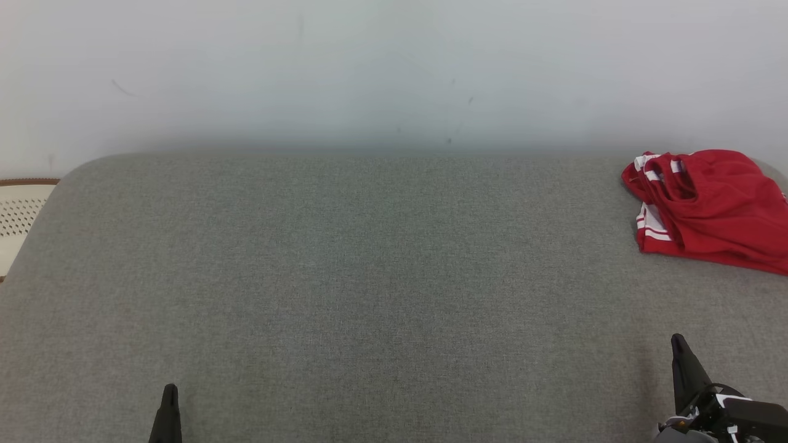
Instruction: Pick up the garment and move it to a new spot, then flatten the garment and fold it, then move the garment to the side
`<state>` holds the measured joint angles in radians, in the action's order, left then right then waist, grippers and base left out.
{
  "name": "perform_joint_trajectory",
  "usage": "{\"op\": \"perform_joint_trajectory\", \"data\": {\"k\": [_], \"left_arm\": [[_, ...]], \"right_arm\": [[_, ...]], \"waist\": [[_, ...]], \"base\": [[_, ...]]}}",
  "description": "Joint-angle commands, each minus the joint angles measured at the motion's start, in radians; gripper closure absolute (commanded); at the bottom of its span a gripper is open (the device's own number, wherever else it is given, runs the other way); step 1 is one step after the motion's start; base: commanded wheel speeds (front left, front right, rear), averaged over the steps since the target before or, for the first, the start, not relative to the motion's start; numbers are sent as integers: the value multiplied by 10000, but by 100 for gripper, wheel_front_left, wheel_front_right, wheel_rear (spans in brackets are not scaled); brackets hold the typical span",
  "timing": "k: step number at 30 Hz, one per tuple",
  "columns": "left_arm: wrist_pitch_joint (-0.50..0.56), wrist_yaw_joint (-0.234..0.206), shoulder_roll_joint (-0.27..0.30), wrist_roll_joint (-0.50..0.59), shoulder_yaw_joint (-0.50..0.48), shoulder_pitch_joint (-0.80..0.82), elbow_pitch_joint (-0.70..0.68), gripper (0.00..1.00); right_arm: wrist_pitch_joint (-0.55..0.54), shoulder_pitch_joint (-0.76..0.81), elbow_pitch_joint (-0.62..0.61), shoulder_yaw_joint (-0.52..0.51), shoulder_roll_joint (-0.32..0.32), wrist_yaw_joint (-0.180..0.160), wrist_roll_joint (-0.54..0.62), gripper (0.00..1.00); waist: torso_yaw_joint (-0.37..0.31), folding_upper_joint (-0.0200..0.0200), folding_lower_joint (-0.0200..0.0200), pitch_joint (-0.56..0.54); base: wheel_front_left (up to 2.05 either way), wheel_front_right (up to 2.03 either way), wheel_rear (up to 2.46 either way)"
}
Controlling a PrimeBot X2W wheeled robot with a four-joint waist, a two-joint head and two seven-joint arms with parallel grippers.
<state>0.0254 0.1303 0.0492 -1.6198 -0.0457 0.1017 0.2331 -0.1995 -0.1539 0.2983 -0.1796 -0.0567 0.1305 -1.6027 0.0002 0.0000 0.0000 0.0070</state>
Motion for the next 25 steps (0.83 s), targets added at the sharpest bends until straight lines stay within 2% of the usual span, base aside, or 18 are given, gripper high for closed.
{"op": "perform_joint_trajectory", "data": {"k": [1, 25], "left_arm": [[-13, 23, 20, -23, 10, -34, 42, 100], [-14, 23, 20, -22, 11, -34, 41, 100]], "right_arm": [[-26, -52, -17, -21, 26, 4, 19, 100], [-39, -56, -17, -45, 45, 4, 53, 100]], "waist": [[0, 0, 0, 0], [0, 0, 0, 0]], "base": [[0, 0, 0], [0, 0, 0]]}}
